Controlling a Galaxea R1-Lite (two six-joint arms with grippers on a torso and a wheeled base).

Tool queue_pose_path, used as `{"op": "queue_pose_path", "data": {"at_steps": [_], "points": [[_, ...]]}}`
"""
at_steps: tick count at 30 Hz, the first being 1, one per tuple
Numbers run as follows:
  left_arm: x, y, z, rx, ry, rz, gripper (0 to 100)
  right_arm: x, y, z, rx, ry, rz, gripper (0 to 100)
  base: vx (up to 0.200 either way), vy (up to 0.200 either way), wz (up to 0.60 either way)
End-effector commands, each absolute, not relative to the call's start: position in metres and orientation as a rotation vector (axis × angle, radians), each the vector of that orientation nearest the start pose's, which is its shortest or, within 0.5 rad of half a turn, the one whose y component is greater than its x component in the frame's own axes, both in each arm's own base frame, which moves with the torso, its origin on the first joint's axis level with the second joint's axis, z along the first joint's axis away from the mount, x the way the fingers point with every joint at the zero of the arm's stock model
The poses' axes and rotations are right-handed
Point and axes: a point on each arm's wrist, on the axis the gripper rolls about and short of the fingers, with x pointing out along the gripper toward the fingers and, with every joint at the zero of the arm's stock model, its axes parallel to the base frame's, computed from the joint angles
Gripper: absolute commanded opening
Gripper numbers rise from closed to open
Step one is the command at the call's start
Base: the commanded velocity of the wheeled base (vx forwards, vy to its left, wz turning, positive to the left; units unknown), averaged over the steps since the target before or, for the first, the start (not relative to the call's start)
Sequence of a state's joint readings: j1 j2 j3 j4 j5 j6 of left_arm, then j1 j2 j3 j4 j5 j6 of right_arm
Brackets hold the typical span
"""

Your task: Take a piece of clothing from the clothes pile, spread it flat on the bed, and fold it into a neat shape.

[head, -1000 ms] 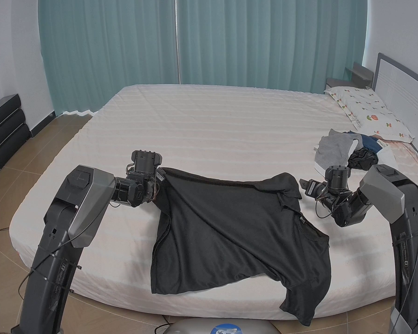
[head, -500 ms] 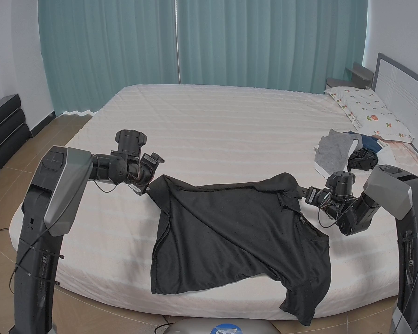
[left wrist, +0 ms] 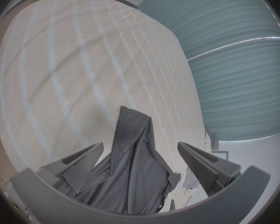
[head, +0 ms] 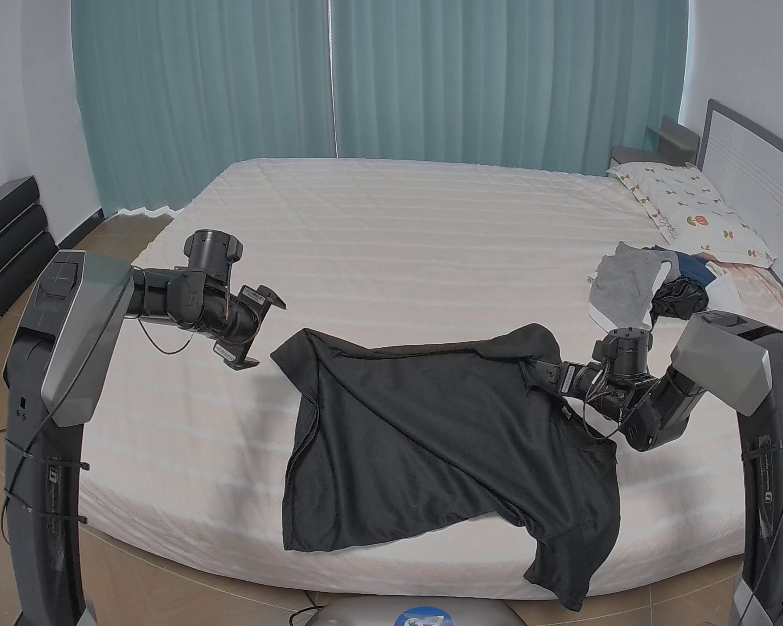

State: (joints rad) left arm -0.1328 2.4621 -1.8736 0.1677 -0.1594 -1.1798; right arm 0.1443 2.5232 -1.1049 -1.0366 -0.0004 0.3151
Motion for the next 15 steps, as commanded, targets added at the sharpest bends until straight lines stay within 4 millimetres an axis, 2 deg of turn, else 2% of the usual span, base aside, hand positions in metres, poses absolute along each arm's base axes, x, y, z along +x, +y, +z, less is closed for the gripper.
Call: {"op": "queue_pose_path", "data": {"at_steps": [1, 8, 14, 15], "points": [[0.461, -0.065, 0.101, -1.128, 0.812, 0.192, 100, 0.433, 0.073, -0.028, 0.231, 0.427, 0.112, 100, 0.0, 0.0, 0.0], [0.417, -0.063, 0.084, -1.133, 0.784, 0.183, 100, 0.438, 0.079, -0.041, 0.171, 0.458, 0.13, 100, 0.0, 0.0, 0.0], [0.394, -0.075, 0.074, -1.166, 0.767, 0.256, 100, 0.437, 0.088, -0.052, 0.147, 0.476, 0.152, 100, 0.0, 0.0, 0.0], [0.39, -0.078, 0.071, -1.172, 0.781, 0.266, 100, 0.438, 0.088, -0.055, 0.134, 0.484, 0.154, 0, 0.0, 0.0, 0.0]]}}
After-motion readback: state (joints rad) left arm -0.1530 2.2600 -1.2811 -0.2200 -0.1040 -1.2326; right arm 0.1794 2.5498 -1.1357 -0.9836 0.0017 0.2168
